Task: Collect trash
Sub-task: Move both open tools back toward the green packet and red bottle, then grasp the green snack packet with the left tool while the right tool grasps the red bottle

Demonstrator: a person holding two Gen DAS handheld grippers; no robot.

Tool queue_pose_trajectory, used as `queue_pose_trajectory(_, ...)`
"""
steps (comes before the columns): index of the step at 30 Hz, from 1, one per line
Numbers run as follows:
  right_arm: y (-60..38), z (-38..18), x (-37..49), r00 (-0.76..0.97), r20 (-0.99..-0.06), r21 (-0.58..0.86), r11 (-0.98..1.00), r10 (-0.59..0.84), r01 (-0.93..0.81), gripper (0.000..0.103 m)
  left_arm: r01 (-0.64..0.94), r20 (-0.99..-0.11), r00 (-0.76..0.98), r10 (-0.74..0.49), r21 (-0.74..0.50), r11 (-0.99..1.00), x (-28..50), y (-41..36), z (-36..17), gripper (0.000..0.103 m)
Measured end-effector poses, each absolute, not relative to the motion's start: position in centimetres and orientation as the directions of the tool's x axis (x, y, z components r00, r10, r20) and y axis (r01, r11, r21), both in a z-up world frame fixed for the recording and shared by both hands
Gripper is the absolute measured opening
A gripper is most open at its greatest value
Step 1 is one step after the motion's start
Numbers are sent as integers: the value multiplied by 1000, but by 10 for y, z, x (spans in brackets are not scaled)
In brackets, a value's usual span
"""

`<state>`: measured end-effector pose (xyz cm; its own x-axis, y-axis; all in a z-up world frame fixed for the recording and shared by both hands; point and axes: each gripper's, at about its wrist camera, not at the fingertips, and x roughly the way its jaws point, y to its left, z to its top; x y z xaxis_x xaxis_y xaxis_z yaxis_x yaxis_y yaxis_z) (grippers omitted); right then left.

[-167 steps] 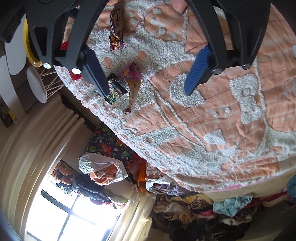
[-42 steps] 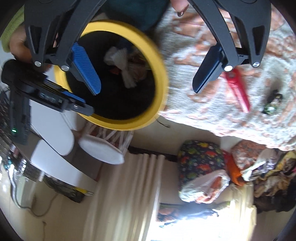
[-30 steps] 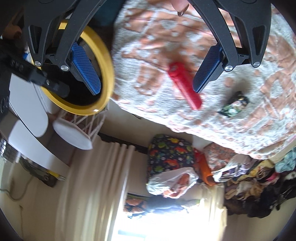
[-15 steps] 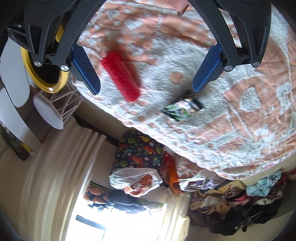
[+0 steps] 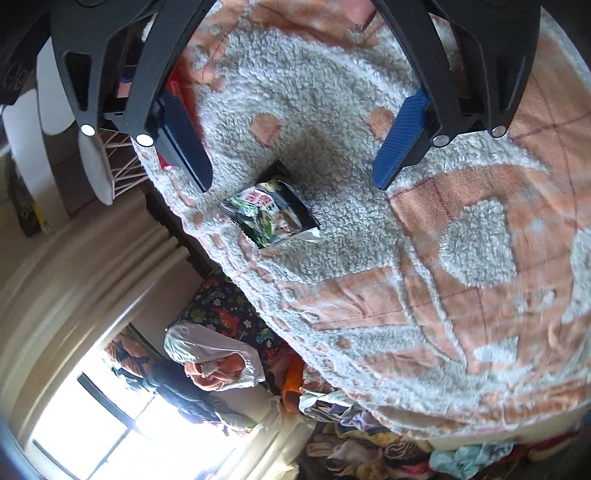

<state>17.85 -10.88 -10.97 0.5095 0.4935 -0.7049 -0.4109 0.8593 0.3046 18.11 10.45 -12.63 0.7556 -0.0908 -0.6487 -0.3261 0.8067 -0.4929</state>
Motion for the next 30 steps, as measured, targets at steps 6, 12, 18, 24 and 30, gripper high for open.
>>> queue_pose_trajectory(6, -92, -128, 195, 470, -725, 340, 854, 504, -393, 54, -308, -627, 768, -130, -540, 783, 190, 108, -127, 67)
queue_pose_trajectory(12, -85, -136, 196, 483, -735, 301, 867, 476, -397, 36, -316, -617, 772, -154, -581, 750, 199, 113, -131, 48)
queue_pose_trajectory(18, -96, -133, 188, 506, -713, 318, 866, 486, -385, 29, -314, -618, 766, -176, -598, 737, 199, 109, -134, 17)
queue_pose_trajectory(24, -116, -120, 176, 546, -670, 350, 862, 504, -366, 29, -275, -613, 762, -209, -598, 752, 193, 95, -129, 9)
queue_pose_trajectory(30, -139, -108, 168, 579, -641, 376, 864, 504, -335, 29, -192, -599, 765, -235, -562, 805, 188, 66, -112, 9)
